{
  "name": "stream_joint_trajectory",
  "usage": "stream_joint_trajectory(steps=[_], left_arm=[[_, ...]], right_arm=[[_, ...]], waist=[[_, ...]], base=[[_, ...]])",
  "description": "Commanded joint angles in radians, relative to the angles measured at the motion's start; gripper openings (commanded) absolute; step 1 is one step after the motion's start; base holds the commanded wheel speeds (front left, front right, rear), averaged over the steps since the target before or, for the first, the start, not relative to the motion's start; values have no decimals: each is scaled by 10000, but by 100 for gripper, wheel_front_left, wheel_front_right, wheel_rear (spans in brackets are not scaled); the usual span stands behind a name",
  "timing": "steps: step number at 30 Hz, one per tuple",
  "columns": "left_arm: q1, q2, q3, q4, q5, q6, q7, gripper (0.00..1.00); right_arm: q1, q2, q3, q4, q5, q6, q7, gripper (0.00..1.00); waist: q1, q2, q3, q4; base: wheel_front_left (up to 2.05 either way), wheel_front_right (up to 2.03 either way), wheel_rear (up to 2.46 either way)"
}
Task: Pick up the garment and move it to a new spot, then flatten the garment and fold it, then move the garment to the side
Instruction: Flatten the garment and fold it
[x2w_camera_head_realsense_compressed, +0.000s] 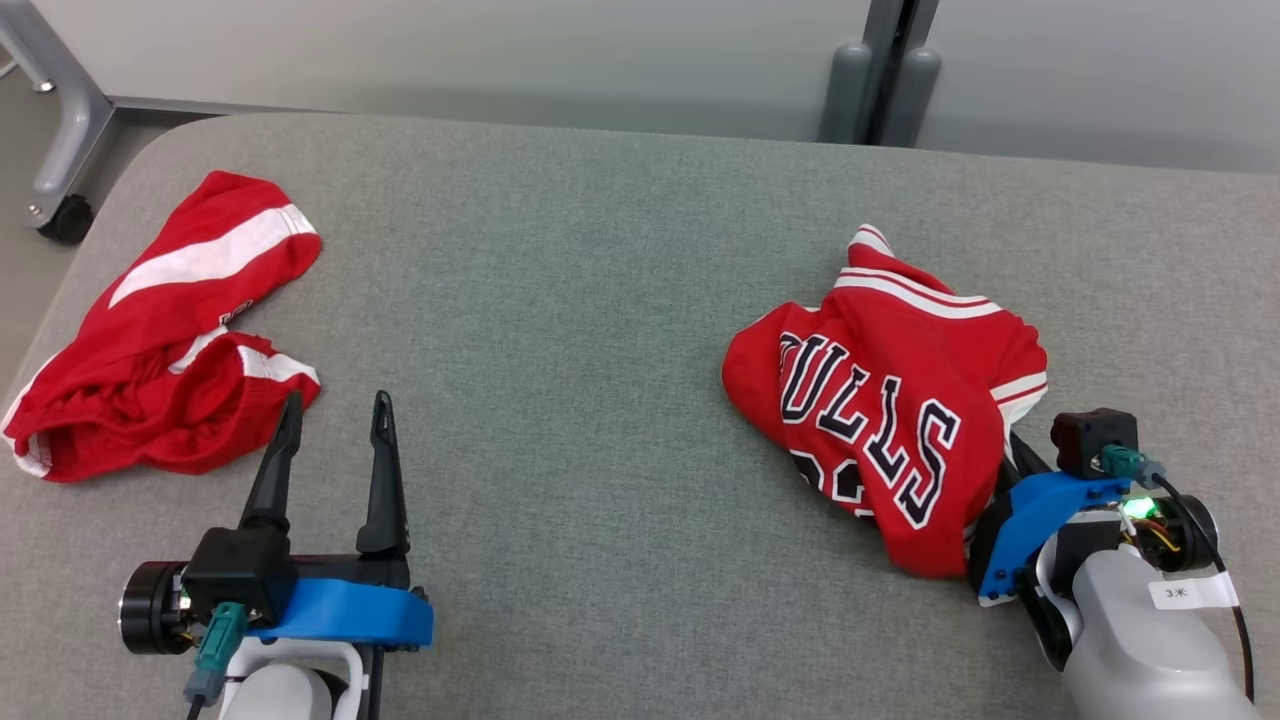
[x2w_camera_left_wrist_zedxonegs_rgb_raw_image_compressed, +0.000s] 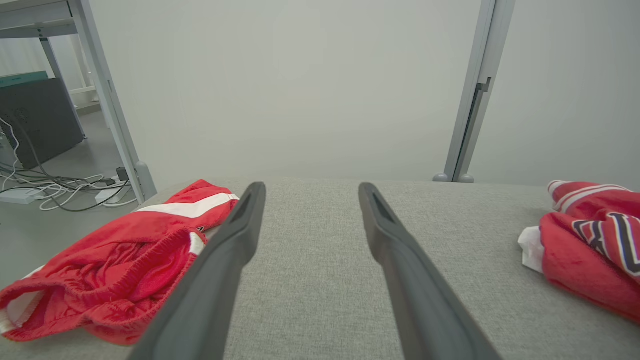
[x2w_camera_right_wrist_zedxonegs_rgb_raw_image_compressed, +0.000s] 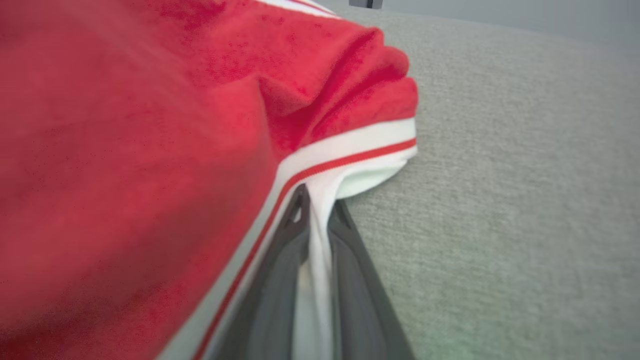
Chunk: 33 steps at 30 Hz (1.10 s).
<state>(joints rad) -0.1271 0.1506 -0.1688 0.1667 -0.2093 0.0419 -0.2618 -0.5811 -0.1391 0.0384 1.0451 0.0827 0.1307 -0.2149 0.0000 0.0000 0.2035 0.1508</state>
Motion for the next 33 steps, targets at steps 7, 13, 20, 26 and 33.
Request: stream_joint_trajectory(steps=[7, 13, 20, 26, 33], left_arm=[[224, 32, 290, -44, 81, -20, -47, 100], [335, -69, 307, -81, 93, -100, -47, 100], [410, -45, 474, -172, 125, -98, -47, 100], [570, -113, 523, -204, 156, -98, -47, 100], [644, -181, 566, -147, 155, -149, -47, 100]], right_arm=[[-291, -584, -118, 81, 458, 1, -450, 0], [161, -1996, -849, -443, 861, 1, -509, 0], [859, -3331, -2130, -2114, 1180, 1, -510, 0], [1397, -3397, -3006, -3751, 1001, 1, -509, 0], [1921, -1982, -2224, -6386, 840, 1, -4, 0]], waist=[[0, 0, -302, -490], [0, 0, -508, -924], [0, 0, -593, -1261], [0, 0, -700, -1384], [0, 0, -882, -1363]], base=[[0, 0, 0], [0, 0, 0], [0, 0, 0], [0, 0, 0], [0, 0, 0]])
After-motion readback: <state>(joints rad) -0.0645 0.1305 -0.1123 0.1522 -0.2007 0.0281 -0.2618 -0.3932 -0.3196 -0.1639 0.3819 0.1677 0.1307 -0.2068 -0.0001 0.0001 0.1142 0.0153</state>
